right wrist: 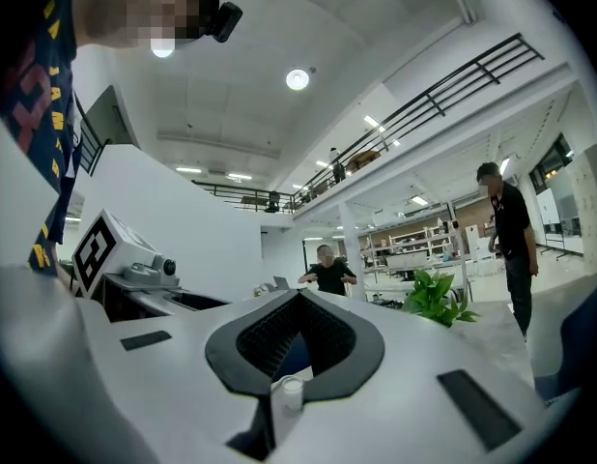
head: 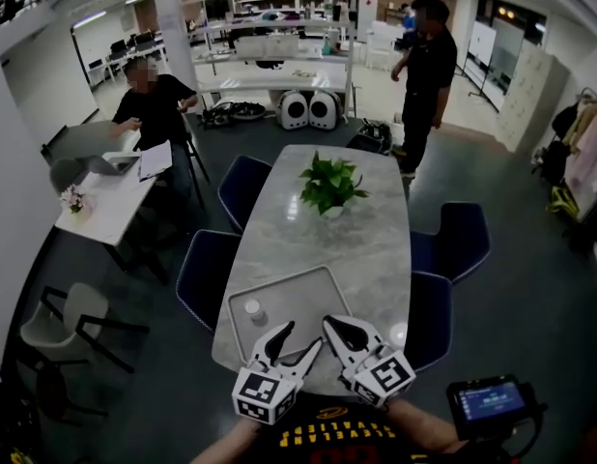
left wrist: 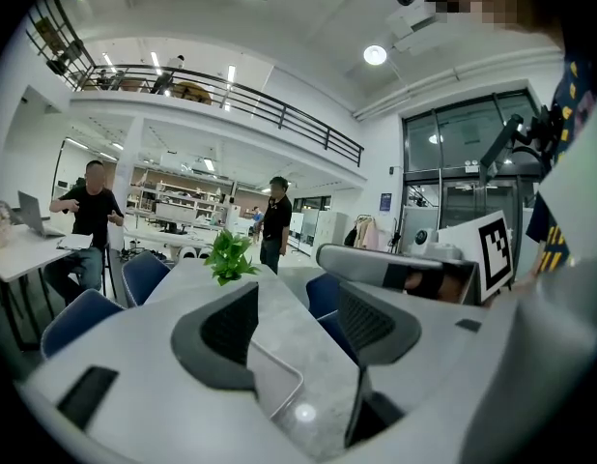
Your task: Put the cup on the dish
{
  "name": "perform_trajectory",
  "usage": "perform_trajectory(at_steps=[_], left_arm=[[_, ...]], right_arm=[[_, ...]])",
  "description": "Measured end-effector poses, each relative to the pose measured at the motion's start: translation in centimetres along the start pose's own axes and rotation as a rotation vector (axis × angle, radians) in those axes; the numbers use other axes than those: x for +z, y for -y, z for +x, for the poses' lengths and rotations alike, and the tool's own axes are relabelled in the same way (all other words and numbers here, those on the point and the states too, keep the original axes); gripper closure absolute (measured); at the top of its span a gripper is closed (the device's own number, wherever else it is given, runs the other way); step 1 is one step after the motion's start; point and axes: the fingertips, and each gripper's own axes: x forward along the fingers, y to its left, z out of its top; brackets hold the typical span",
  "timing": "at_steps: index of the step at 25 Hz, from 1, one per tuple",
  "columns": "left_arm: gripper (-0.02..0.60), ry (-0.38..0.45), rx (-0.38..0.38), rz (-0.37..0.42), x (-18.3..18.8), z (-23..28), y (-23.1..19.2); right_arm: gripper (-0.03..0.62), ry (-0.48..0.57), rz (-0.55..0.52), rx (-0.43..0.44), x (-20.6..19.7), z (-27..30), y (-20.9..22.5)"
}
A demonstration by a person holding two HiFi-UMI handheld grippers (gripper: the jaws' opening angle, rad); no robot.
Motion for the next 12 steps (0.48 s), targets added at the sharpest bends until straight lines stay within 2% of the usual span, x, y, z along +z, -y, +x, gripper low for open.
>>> perform_trajectory(at_steps=[5, 12], left_arm=[[0.321, 0.011, 0.011, 0.008, 1.4, 0.2, -0.8], [0.321, -0.008, -0.001, 0.009, 1.0, 0.8, -2.2]], right_arm=[[0.586, 0.007, -0.023, 0.014, 0.0, 1.0, -0.1], [0.588, 0.006, -0.038, 0.006, -0.2, 2.3, 0.3]])
